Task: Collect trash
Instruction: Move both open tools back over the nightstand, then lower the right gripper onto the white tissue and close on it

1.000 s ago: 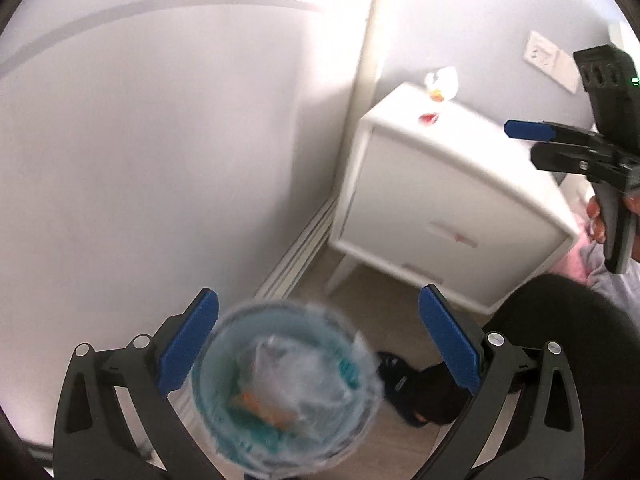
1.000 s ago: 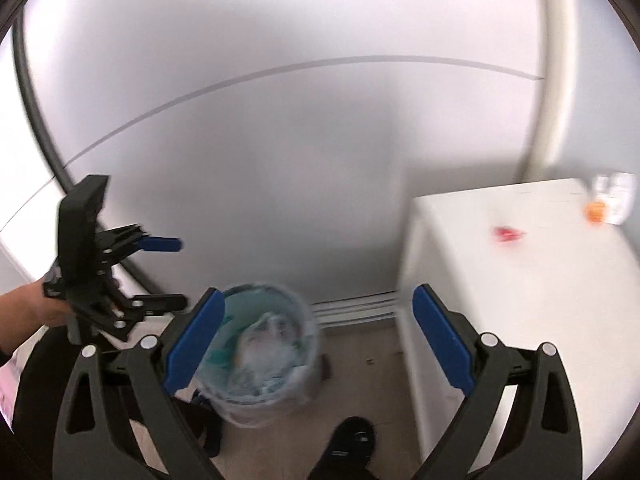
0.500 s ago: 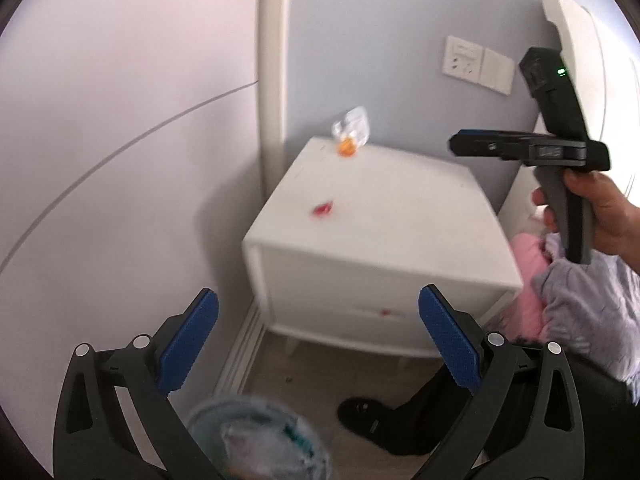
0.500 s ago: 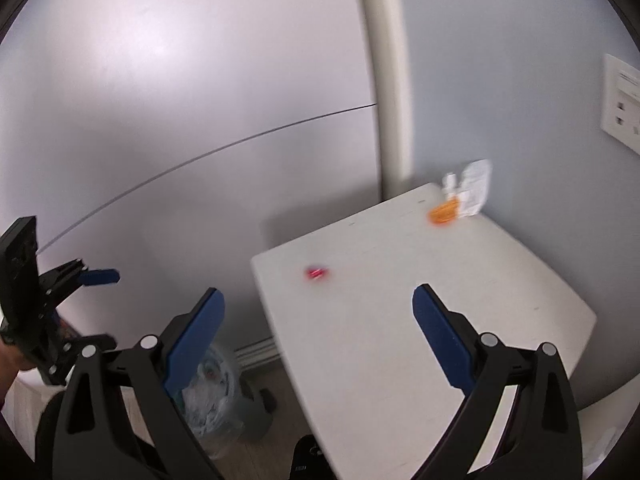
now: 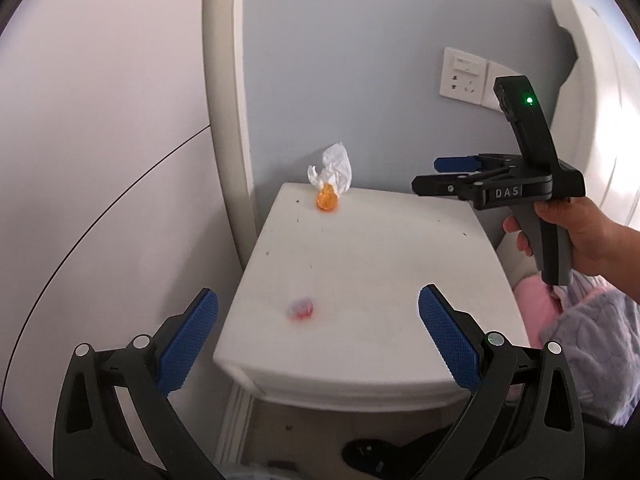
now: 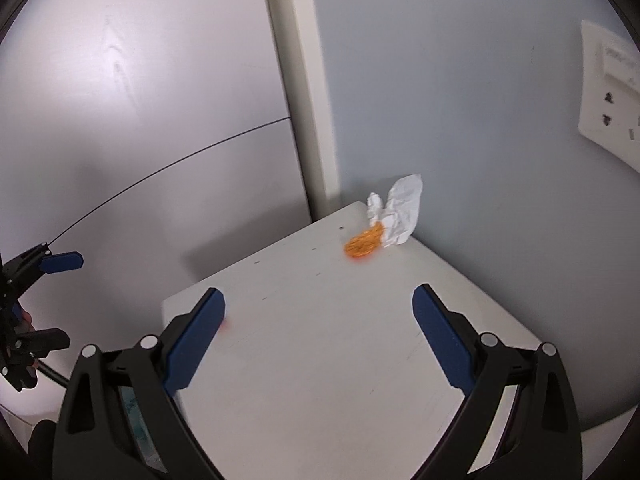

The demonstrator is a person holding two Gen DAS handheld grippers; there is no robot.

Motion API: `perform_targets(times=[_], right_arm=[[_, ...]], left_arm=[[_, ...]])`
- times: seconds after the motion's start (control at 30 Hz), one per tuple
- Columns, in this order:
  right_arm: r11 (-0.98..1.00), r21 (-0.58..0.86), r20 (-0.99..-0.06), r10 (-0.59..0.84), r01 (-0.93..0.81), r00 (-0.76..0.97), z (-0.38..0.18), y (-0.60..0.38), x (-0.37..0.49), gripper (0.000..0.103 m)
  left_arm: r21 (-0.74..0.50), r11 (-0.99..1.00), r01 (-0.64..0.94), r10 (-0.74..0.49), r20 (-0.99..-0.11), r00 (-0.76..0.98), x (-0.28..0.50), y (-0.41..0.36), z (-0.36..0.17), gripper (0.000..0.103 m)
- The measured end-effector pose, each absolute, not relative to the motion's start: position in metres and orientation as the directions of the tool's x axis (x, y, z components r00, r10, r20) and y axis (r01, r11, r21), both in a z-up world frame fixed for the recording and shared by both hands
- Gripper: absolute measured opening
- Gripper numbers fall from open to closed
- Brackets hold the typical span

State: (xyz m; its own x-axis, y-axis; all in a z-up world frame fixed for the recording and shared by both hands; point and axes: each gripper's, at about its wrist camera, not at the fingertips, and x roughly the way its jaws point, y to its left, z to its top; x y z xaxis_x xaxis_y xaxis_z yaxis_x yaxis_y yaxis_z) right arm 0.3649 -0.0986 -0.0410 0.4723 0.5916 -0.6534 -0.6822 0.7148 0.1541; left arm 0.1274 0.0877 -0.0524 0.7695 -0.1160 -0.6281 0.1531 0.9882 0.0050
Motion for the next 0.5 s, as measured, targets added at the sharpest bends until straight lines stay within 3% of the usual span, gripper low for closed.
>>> perform_targets(times=[0.5], right_arm=[[0.723,0.152,-0.728,0.544,-0.674,0.418,-0.084,-0.067,0.453,0.092]], left_arm=[[0.0,0.972,0.234,-0.176,-0.663,0.727,0.254,0.096,-0.078,0.097]])
